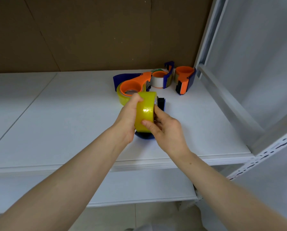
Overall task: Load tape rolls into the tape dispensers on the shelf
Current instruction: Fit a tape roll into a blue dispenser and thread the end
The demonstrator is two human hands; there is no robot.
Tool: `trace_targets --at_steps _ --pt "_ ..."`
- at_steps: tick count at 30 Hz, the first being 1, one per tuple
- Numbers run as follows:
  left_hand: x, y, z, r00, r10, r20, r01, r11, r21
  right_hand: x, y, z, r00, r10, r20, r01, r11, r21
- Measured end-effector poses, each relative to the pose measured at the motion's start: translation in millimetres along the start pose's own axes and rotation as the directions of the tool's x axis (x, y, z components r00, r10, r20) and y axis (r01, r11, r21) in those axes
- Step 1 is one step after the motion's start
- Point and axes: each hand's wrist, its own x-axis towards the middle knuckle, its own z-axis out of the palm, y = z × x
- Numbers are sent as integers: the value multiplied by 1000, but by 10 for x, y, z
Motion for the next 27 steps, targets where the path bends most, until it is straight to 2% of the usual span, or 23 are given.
trace_targets --at_steps 4,7,10,12,14,16,22,24,27 --pt "-11 15 -35 999 4 41 -2 999 -44 14 -3 -20 999 28 16 -29 996 82" --pt "-2 7 -60 990 66 126 -52 993 -110 104 -56 -119 997 78 27 -80 990 118" --pt "-16 -14 -67 969 103 226 -84 992 -94 228 -188 -296 996 57 -62 -55 998 42" --pt "5 -31 -82 967 104 232 -91 994 -67 340 -281 -395 999 -41 -32 37 992 -120" --pt "10 -38 -87 969 101 224 -93 995 -47 444 -330 -470 989 -124 84 146 923 -357" --pt "6 -39 -87 971 92 221 -88 996 -30 512 -368 -524 973 -153 172 220 838 -500" --pt "-11 -52 -96 965 98 241 -110 993 33 510 -538 -549 922 -230 311 380 691 -615" --pt "-2 -60 -109 960 114 256 -131 990 49 508 -526 -534 906 -242 348 422 580 -697" --pt "-12 -80 -109 949 138 282 -173 979 106 498 -451 -467 852 -355 385 505 361 -784"
